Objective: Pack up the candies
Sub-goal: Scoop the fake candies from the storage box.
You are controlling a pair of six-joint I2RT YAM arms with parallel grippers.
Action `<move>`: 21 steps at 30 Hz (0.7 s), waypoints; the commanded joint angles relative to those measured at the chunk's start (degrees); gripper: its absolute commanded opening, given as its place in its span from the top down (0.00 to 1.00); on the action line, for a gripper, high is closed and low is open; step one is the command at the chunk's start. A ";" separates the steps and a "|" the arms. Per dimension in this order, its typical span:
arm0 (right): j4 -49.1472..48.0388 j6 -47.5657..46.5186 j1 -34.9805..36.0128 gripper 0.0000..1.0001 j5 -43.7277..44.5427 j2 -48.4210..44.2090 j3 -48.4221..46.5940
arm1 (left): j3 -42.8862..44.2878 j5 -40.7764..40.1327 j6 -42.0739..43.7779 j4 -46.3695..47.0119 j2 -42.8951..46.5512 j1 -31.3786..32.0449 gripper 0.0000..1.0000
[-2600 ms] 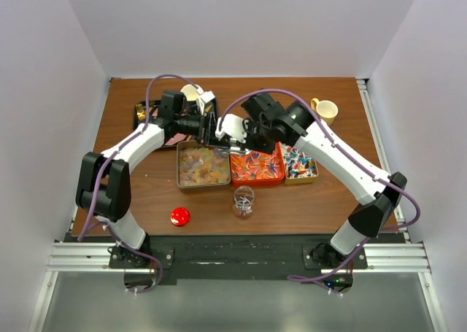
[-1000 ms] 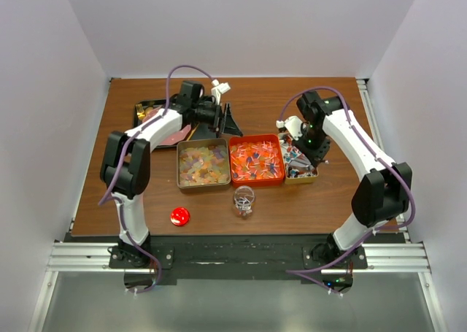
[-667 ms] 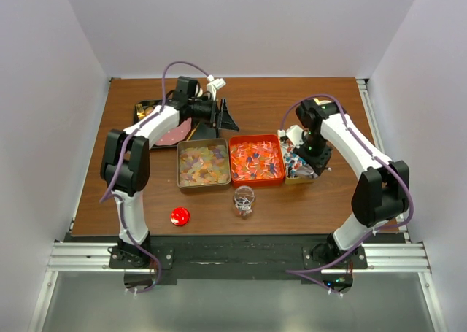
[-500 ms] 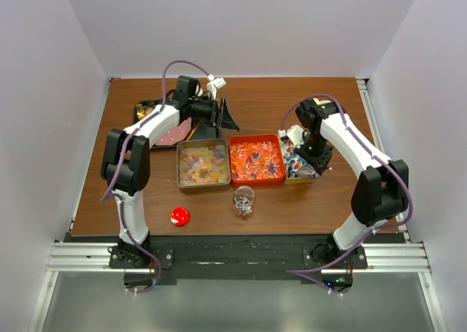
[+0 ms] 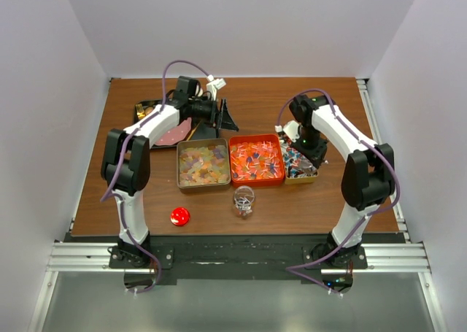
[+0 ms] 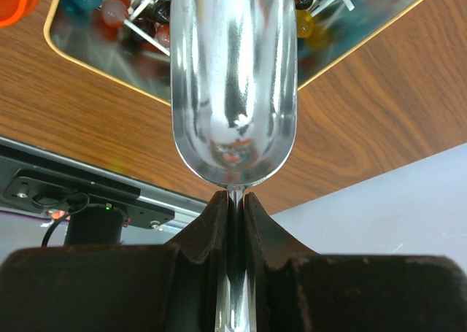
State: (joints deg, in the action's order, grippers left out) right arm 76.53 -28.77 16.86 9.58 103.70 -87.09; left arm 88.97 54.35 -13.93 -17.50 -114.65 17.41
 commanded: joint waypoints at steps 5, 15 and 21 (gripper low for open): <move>15.05 3.55 -0.25 1.00 1.84 4.74 -5.98 | 1.21 -0.21 0.66 0.80 0.92 -0.27 0.25; 14.87 4.60 -0.25 1.00 1.32 10.73 -12.05 | -0.37 -1.08 1.98 0.01 2.50 -0.36 0.25; 14.79 4.17 -0.16 1.00 0.87 13.89 -14.95 | -0.73 -1.61 2.68 -0.35 2.94 -0.36 0.25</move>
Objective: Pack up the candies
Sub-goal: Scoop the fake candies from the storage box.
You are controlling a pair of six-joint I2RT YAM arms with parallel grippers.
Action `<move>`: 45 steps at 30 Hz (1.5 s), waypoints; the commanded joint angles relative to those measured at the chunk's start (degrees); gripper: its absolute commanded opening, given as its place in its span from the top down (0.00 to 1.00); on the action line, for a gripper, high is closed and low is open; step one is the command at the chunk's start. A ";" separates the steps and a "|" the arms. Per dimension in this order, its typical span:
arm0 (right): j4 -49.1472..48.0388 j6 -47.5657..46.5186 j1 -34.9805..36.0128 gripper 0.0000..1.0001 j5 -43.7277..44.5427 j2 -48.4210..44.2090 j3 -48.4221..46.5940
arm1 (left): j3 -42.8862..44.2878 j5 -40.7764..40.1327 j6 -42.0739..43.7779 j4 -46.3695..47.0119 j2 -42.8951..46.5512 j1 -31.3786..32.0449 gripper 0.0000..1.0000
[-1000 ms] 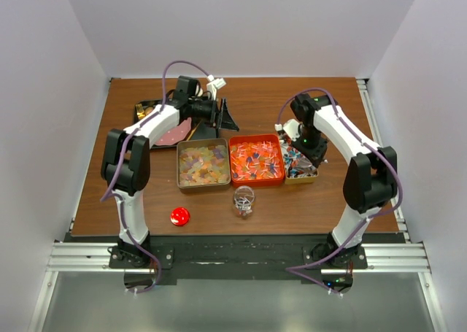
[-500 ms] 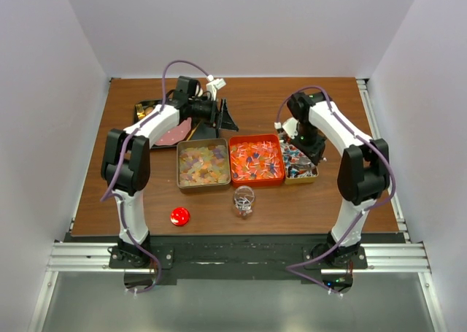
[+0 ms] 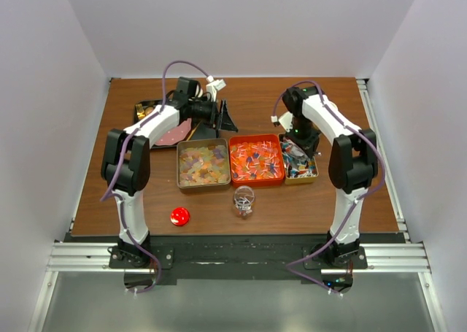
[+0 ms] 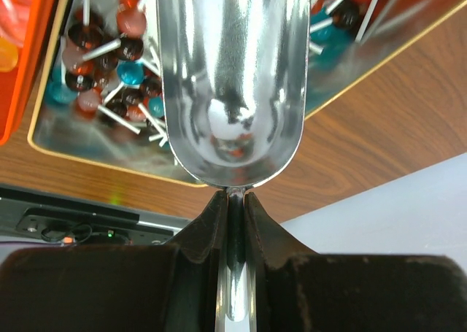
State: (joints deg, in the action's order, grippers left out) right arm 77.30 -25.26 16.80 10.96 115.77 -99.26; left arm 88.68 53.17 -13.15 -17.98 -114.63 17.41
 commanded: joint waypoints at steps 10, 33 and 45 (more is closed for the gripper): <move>13.76 -0.67 2.36 1.00 0.82 4.47 -5.76 | -0.44 -1.05 2.34 -0.04 2.83 -0.36 0.25; 6.64 2.49 2.19 1.00 -3.49 6.93 -4.71 | -2.11 -2.72 4.53 -1.53 5.20 -0.27 0.25; 0.76 5.92 2.27 1.00 -8.57 5.62 -2.52 | -2.11 -3.68 5.50 -2.06 5.56 -0.10 0.25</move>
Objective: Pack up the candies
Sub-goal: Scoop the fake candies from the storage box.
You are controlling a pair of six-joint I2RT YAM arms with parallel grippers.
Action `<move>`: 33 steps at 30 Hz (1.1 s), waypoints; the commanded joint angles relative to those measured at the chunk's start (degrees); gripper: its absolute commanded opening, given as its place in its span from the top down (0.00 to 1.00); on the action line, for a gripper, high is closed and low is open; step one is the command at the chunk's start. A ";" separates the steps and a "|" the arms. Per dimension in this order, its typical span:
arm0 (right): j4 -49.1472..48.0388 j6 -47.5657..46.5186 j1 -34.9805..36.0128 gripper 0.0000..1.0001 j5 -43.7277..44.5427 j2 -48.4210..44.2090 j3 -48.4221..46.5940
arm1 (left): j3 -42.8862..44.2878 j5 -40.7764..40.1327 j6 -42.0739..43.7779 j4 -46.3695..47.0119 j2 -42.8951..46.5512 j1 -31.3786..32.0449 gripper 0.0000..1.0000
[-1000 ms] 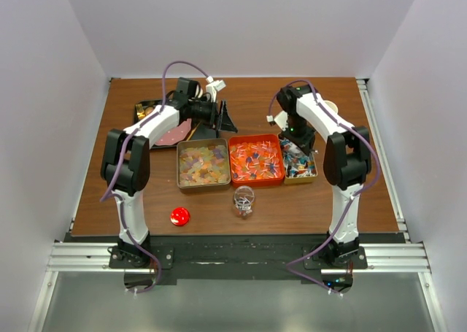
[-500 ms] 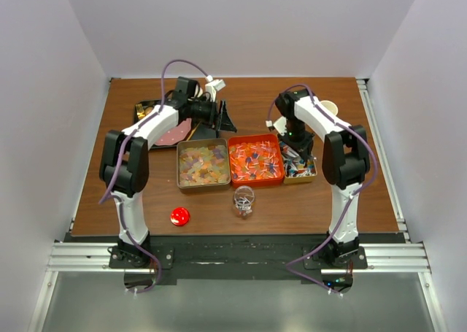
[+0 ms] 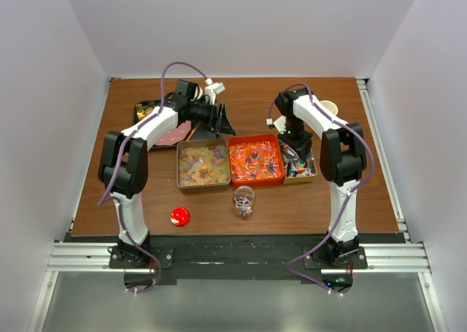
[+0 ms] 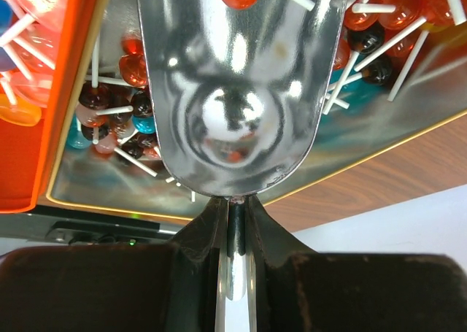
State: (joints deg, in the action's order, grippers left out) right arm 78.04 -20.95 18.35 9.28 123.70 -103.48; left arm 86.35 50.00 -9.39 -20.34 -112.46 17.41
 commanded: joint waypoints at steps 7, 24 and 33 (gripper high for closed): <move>-11.21 0.56 0.64 1.00 -5.33 -6.01 9.60 | 0.23 -0.95 2.36 -0.40 4.10 -0.09 0.25; -11.59 1.44 0.72 1.00 -5.76 -2.32 3.55 | -0.04 -1.13 2.44 0.12 4.10 0.17 0.25; -26.35 0.12 0.72 1.00 -5.85 -8.91 15.48 | 0.84 -2.80 5.17 -1.98 5.59 0.08 0.25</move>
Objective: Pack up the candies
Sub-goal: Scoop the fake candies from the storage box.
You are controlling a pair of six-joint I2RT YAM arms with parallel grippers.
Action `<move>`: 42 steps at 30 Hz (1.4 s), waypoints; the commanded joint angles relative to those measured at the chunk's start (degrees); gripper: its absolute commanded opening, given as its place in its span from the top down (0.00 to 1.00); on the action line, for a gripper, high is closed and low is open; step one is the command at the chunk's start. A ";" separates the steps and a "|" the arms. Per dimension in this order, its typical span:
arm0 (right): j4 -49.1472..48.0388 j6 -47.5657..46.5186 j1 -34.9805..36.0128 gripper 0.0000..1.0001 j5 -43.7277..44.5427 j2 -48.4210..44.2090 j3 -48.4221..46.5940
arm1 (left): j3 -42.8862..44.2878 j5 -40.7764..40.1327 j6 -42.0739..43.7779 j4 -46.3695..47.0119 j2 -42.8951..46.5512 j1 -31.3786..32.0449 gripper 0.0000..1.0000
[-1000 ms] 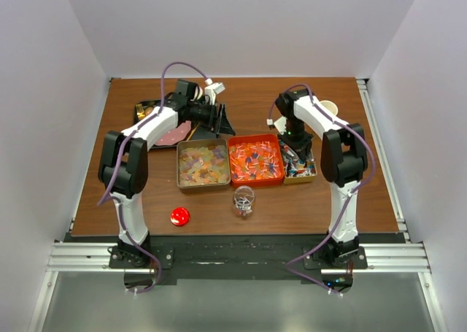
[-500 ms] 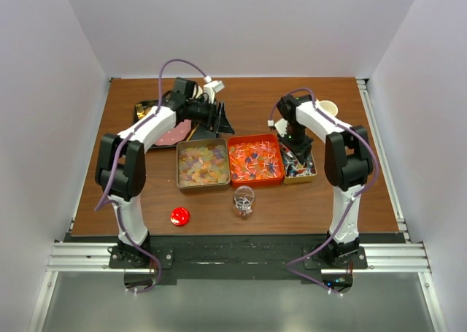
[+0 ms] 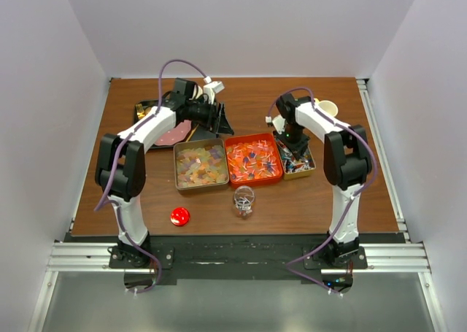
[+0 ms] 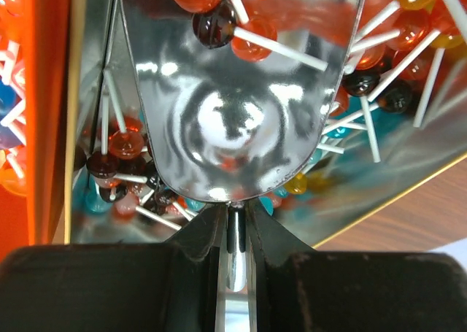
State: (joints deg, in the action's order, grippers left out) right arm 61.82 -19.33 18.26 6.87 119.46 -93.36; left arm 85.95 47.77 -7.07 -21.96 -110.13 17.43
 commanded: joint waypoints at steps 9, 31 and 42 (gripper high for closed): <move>-20.60 -1.32 0.72 1.00 -3.27 -9.24 13.72 | 0.62 -1.71 4.70 -1.25 4.57 0.06 0.25; -10.94 -10.63 0.37 1.00 -9.50 -30.42 20.24 | 1.77 -0.13 6.19 -3.19 8.08 -2.75 0.25; -2.43 -25.03 0.90 1.00 -28.49 -40.45 17.44 | -5.53 -0.83 5.93 -1.96 15.46 -7.58 0.25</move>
State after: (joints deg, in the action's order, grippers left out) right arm 52.88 -34.85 18.48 -10.68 81.58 -70.94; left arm 82.78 46.26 -1.83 -25.71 -98.94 12.12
